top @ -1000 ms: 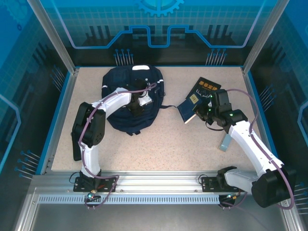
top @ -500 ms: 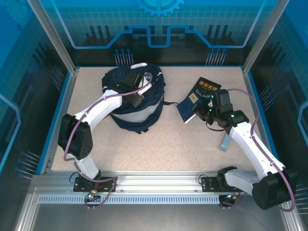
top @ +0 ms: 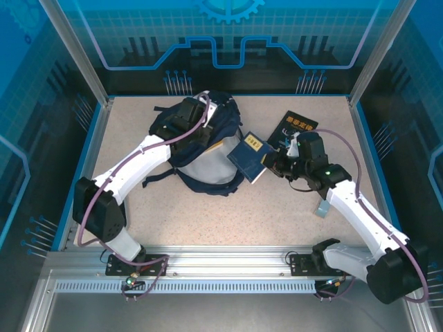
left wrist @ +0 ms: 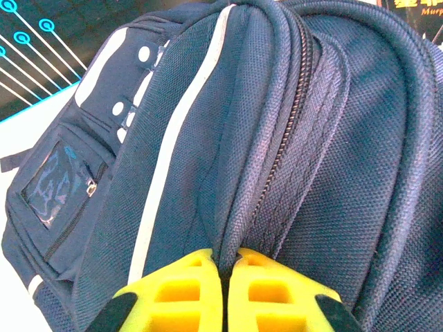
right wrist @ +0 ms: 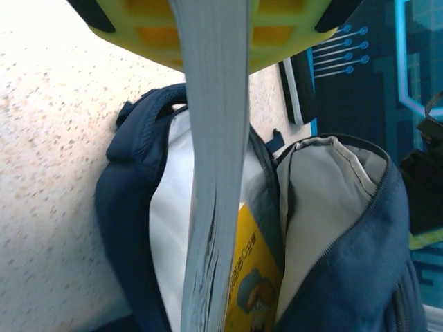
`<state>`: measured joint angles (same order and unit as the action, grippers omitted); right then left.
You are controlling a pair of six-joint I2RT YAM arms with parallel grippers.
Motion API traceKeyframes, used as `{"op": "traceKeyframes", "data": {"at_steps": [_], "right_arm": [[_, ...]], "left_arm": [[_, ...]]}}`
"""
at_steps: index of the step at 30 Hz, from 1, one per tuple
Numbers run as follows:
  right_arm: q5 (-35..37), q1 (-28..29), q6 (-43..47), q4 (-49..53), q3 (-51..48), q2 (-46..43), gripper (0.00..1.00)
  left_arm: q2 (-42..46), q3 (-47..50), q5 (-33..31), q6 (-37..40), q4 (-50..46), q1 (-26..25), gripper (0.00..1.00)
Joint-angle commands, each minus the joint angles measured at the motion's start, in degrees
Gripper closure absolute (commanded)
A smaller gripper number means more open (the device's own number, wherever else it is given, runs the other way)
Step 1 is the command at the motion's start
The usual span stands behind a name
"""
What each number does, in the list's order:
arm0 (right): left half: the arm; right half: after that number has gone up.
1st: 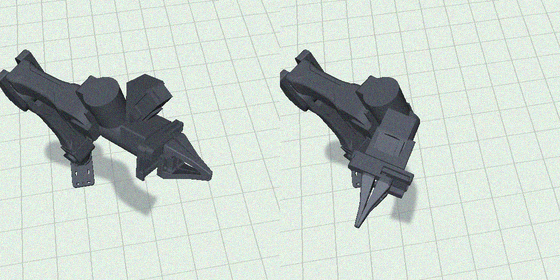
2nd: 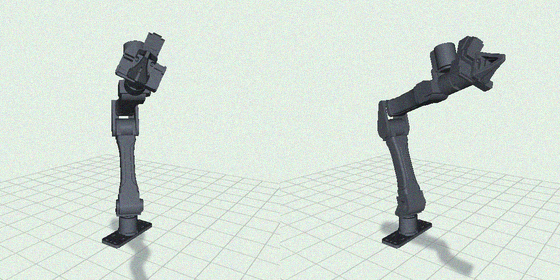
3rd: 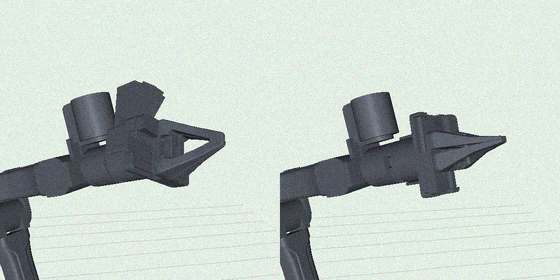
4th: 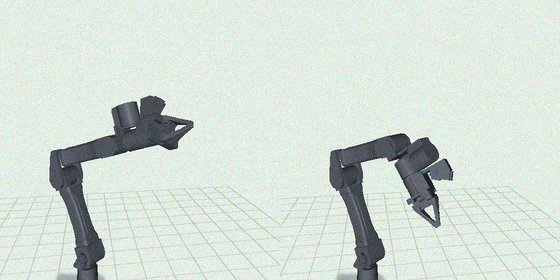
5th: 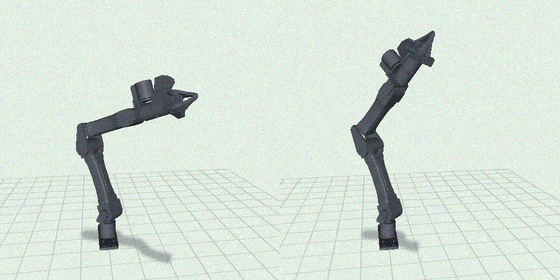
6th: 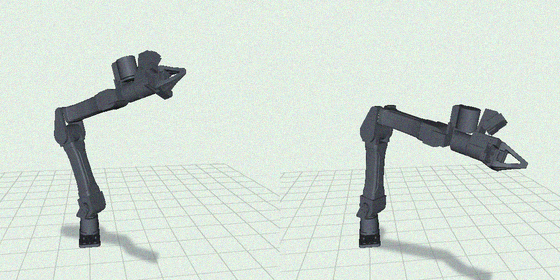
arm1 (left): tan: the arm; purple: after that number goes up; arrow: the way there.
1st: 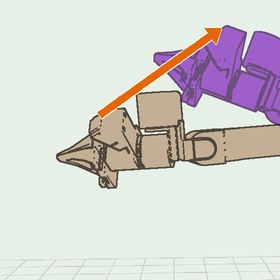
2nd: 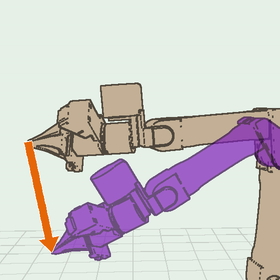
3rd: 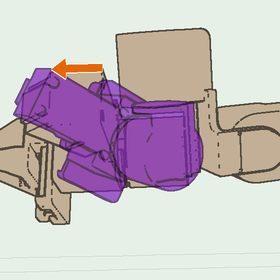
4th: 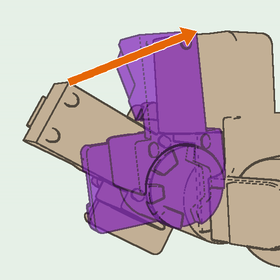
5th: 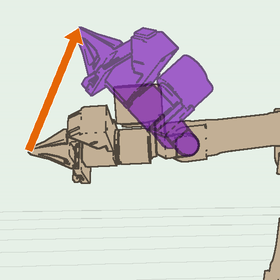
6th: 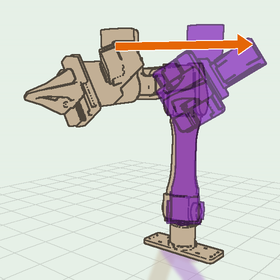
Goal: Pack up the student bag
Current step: Place the book in the student bag.
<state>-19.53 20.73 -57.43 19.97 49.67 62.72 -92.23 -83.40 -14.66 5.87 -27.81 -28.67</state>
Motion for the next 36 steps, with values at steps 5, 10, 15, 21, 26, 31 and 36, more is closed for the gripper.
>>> {"op": "traceKeyframes", "data": {"at_steps": [5,10,15,21,26,31,36], "right_arm": [[-5.6,3.5,-6.0,-16.7,0.2,7.2,1.00],[-4.3,6.9,-8.4,-23.2,4.9,16.7,1.00],[0.3,8.4,-13.6,-30.6,6.4,25.3,1.00],[5.6,9.5,-16.7,-32.8,8.9,33.1,1.00],[9.7,11.0,-20.4,-32.4,13.9,40.4,0.99],[8.8,11.7,-23.2,-35.1,19.7,48.6,0.94],[6.0,12.3,-25.3,-32.0,27.2,54.6,0.80]], "left_arm": [[5.8,-1.9,1.9,-6.3,8.2,-2.2,1.00],[6.3,-1.8,2.0,-8.6,8.1,-2.6,1.00],[7.3,-1.6,1.7,-9.2,7.9,-2.9,1.00],[8.2,-0.9,2.2,-10.0,7.3,-3.0,1.00],[8.1,-0.5,2.2,-10.6,7.1,-3.1,1.00],[8.3,-0.6,1.2,-10.0,6.7,-3.1,1.00],[8.2,-0.7,1.6,-10.0,6.5,-3.1,0.99]]}}
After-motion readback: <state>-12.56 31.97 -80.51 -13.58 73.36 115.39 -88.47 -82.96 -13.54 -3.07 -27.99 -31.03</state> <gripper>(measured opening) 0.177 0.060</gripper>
